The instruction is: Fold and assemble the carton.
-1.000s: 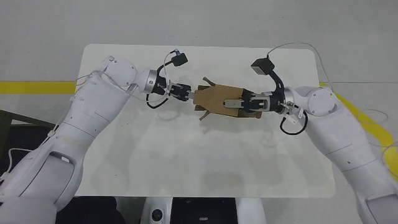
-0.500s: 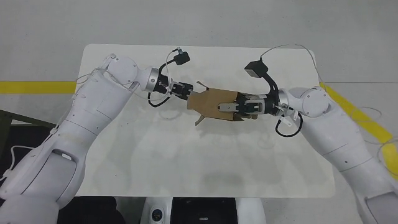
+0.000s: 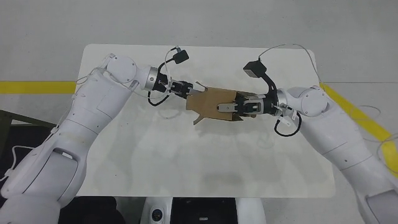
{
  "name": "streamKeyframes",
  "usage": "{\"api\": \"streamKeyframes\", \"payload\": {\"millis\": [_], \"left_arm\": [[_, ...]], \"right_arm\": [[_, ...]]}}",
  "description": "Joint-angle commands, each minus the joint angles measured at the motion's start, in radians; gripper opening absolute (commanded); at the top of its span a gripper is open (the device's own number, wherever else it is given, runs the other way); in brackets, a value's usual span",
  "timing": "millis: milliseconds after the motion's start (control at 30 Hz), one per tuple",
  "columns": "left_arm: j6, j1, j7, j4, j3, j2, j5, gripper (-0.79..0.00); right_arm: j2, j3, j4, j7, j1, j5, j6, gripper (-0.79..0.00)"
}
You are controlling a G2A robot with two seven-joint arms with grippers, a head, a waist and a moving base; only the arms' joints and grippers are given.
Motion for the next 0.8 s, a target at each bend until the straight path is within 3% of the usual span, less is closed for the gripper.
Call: {"api": "streamKeyframes", "payload": {"millis": [0, 433, 767], "left_arm": [[-0.001, 0.0, -0.004, 0.002, 0.0, -0.001, -0.001, 0.0], [-0.009, 0.019, -0.001, 0.017, -0.015, 0.006, 0.059, 0.0], [0.017, 0.06, -0.016, -0.066, -0.019, 0.014, 0.082, 0.0]], "right_arm": [[0.0, -0.002, 0.006, -0.006, 0.003, -0.001, -0.006, -0.785], [-0.004, 0.001, 0.066, -0.058, 0.019, 0.013, -0.058, -0.785], [-0.015, 0.009, 0.106, -0.087, 0.021, 0.013, -0.086, -0.785]]}}
